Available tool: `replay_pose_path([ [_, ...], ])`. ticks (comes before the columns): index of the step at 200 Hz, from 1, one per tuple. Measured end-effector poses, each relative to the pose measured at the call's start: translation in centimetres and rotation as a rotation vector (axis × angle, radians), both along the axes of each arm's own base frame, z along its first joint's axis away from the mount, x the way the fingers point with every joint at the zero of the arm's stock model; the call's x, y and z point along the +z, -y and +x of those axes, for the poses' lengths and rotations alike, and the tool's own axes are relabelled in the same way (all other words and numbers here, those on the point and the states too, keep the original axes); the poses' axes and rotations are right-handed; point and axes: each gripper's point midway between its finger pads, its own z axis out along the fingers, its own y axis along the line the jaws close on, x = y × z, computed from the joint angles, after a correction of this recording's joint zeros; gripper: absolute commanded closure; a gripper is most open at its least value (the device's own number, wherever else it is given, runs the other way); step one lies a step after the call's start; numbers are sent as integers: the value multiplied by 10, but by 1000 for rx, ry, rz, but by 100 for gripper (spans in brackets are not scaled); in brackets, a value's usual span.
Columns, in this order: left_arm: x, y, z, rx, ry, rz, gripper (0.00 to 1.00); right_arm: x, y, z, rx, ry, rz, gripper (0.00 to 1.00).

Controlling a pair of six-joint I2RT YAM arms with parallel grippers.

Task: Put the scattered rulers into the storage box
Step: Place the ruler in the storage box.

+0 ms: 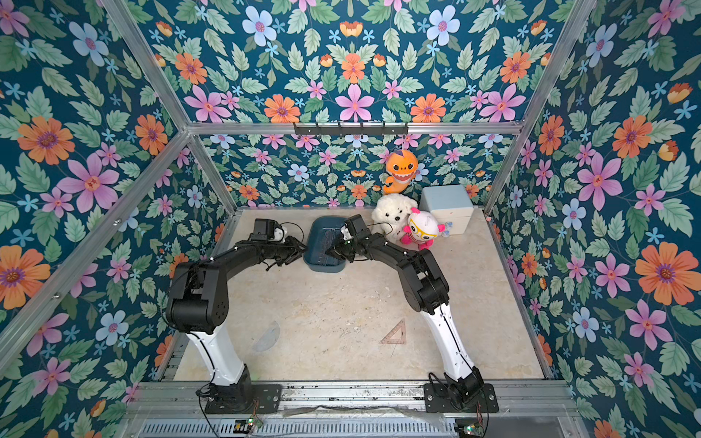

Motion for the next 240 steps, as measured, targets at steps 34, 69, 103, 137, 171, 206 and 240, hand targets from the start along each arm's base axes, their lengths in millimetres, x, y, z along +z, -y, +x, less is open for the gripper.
replay_pose_path([
  [34, 1, 21, -6, -43, 3, -52, 54, 10, 4, -2, -9, 21, -3, 100],
  [69, 6, 37, -14, -86, 21, -75, 54, 15, 5, -2, -6, 41, -7, 100],
  [103, 7, 47, -25, -106, 18, -96, 54, 23, 2, 4, 2, 82, -9, 100],
  [137, 19, 46, -32, -109, 37, -102, 53, 16, -5, 3, 22, 91, -29, 100],
  [171, 30, 41, -34, -107, 71, -85, 54, 5, -10, 1, 44, 89, -69, 100],
  [206, 30, 33, -33, -91, 72, -74, 53, -13, -10, -4, 65, 65, -112, 100],
  [240, 30, 30, -34, -92, 76, -69, 53, -20, -9, -6, 73, 51, -130, 97],
])
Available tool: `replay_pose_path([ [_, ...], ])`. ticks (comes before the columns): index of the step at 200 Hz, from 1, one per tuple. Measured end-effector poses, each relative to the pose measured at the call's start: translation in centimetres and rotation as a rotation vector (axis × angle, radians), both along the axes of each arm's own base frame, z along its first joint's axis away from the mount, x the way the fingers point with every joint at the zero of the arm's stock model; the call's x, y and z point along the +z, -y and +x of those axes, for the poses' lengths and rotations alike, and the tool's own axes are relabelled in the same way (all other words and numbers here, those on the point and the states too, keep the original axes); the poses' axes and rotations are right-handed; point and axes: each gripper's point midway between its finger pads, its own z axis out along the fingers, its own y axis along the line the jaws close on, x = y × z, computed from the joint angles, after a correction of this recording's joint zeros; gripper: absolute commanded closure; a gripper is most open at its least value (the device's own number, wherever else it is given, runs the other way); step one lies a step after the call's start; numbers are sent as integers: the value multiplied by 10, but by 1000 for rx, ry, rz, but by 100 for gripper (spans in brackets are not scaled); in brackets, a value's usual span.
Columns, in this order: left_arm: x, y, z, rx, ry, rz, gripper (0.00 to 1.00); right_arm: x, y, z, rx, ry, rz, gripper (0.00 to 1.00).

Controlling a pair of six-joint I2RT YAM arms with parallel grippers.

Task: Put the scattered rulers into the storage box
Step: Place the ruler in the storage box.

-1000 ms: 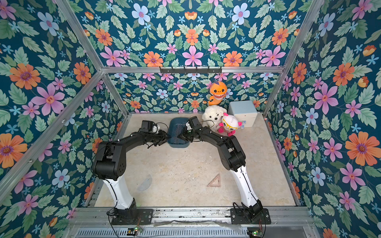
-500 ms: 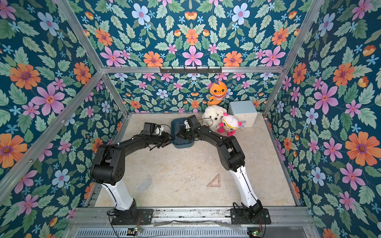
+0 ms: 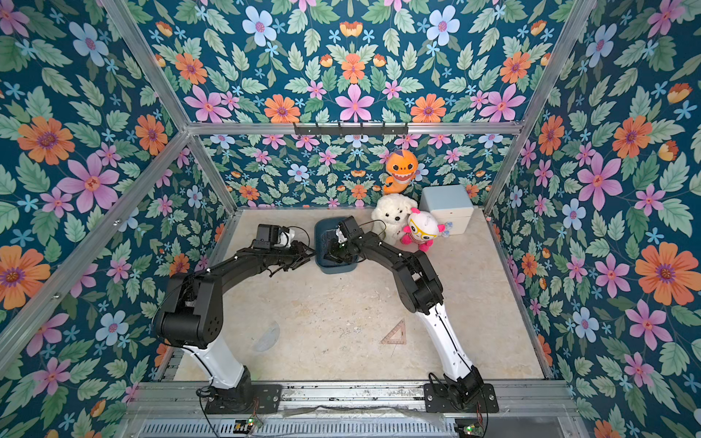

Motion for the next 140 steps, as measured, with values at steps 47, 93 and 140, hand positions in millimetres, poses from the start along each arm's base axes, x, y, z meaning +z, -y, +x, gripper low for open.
replay_pose_path([
  [47, -8, 0, -3, -4, -15, -12, 53, 3, -2, 2, 16, 6, -12, 79],
  [93, -5, 2, -2, -7, -6, -24, 53, 26, -3, 10, 36, 53, -17, 68],
  [140, -4, 2, -2, -9, -1, -30, 53, 41, 3, 16, 40, 90, -45, 66],
])
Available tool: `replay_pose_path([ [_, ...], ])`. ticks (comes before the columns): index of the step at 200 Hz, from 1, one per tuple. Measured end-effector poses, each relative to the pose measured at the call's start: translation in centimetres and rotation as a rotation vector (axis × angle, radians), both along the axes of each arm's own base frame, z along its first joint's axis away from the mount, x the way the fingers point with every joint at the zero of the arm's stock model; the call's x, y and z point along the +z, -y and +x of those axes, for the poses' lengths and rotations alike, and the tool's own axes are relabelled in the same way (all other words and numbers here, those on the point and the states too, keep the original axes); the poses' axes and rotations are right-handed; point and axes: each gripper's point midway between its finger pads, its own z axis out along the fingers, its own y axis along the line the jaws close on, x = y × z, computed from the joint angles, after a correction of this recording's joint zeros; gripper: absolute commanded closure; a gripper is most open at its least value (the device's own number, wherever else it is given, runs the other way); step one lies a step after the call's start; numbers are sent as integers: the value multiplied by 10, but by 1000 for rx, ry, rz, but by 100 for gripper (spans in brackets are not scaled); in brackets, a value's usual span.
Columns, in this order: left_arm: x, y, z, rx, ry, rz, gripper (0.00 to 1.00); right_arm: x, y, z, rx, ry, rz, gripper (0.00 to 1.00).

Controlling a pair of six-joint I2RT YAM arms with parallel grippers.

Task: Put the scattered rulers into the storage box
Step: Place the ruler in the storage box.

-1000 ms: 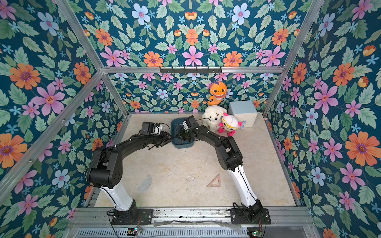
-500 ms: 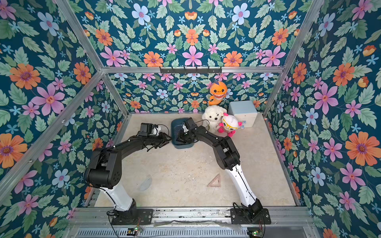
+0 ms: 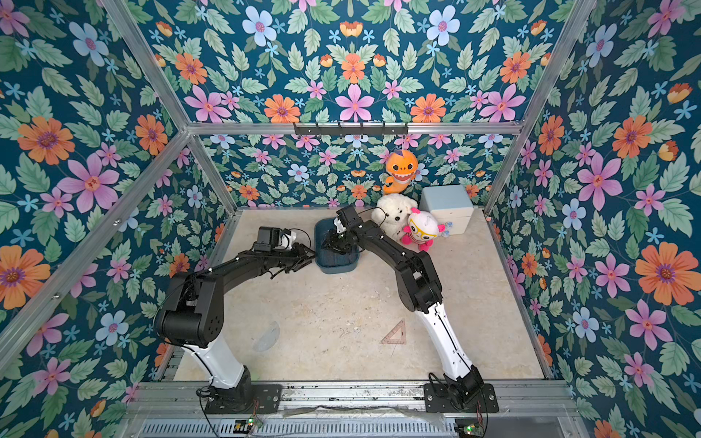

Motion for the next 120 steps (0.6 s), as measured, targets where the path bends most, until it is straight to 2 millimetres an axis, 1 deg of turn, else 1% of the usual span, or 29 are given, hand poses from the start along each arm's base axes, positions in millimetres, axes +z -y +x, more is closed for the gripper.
replay_pose_path([
  [46, 2, 0, 0, 0, 6, -1, 53, 1, 3, -5, 5, -11, -25, 66],
  [62, 4, 0, 0, 1, 9, -1, 53, 12, 6, -7, 6, 3, -24, 65],
  [77, 8, 2, -1, -4, 22, 4, 52, 34, 9, -11, 15, 46, -20, 65],
  [88, 12, 6, -3, -12, 35, 20, 52, 51, 14, -20, 21, 83, -29, 65],
  [95, 16, 11, -6, -25, 49, 32, 52, 60, 18, -29, 26, 100, -37, 65],
  [106, 25, 25, -14, -57, 76, 51, 52, 73, 28, -50, 39, 133, -55, 66],
  [109, 27, 28, -16, -65, 82, 55, 52, 71, 31, -54, 39, 132, -65, 67],
  [111, 29, 31, -18, -75, 89, 58, 52, 77, 34, -61, 41, 144, -65, 67],
  [115, 32, 35, -20, -86, 103, 67, 52, 78, 38, -66, 40, 153, -73, 68],
  [116, 32, 37, -21, -89, 105, 68, 52, 75, 40, -69, 40, 151, -83, 68],
  [117, 33, 38, -22, -92, 106, 69, 52, 78, 42, -74, 43, 156, -83, 68],
  [120, 35, 42, -25, -103, 113, 72, 52, 78, 47, -79, 40, 162, -93, 68],
])
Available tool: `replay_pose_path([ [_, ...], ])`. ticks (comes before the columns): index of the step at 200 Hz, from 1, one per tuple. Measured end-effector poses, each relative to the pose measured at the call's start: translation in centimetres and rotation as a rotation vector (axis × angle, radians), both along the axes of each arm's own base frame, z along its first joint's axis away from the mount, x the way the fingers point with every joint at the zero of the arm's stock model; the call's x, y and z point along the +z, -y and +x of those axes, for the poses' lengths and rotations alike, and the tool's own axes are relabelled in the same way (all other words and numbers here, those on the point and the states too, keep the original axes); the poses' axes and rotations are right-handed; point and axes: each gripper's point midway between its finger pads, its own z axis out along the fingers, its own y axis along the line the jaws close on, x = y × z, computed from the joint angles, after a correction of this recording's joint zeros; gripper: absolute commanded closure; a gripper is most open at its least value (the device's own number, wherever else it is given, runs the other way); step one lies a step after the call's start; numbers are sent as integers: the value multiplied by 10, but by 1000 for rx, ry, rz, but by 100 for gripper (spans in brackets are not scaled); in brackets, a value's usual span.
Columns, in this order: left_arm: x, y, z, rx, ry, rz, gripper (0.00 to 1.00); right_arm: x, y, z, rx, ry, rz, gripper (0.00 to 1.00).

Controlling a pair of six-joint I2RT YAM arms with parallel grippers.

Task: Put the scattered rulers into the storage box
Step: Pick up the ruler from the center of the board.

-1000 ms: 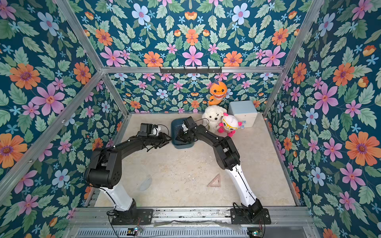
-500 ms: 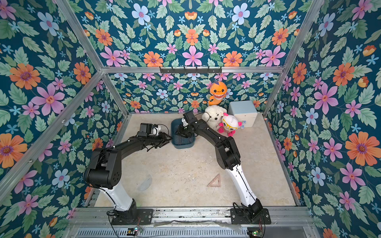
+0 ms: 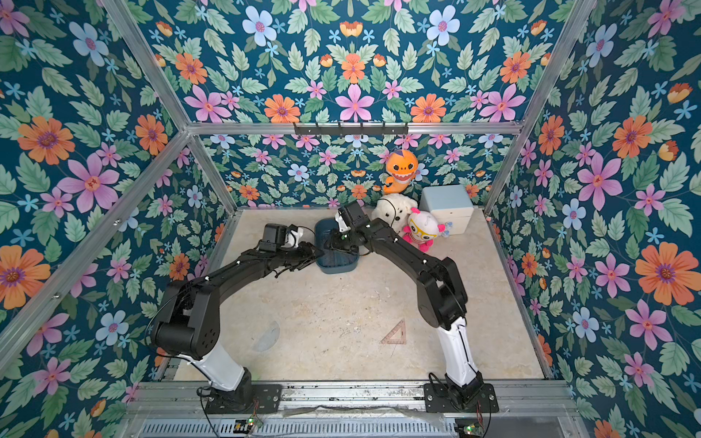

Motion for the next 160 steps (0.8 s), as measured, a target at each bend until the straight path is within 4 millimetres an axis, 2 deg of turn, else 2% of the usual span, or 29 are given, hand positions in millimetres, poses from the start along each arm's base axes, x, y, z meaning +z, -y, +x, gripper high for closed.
replay_pose_path([
  [19, 3, 23, -21, -62, 20, 21, 50, -12, 37, -47, -21, 14, -69, 70],
  [33, -2, 38, -41, -111, 26, 44, 48, -26, 66, -81, -48, 25, -138, 72],
  [49, -10, 55, -64, -170, 31, 70, 48, -38, 90, -121, -45, 43, -199, 73],
  [77, -34, 75, -100, -272, 12, 115, 49, -65, 141, -164, -113, 69, -319, 76],
  [100, -44, 85, -111, -309, 17, 146, 49, -92, 179, -188, -173, 58, -403, 77],
  [115, -47, 95, -115, -332, 23, 151, 49, -106, 201, -196, -221, 42, -444, 78],
  [160, -63, 117, -119, -398, 6, 180, 47, -130, 228, -208, -292, 10, -502, 78],
])
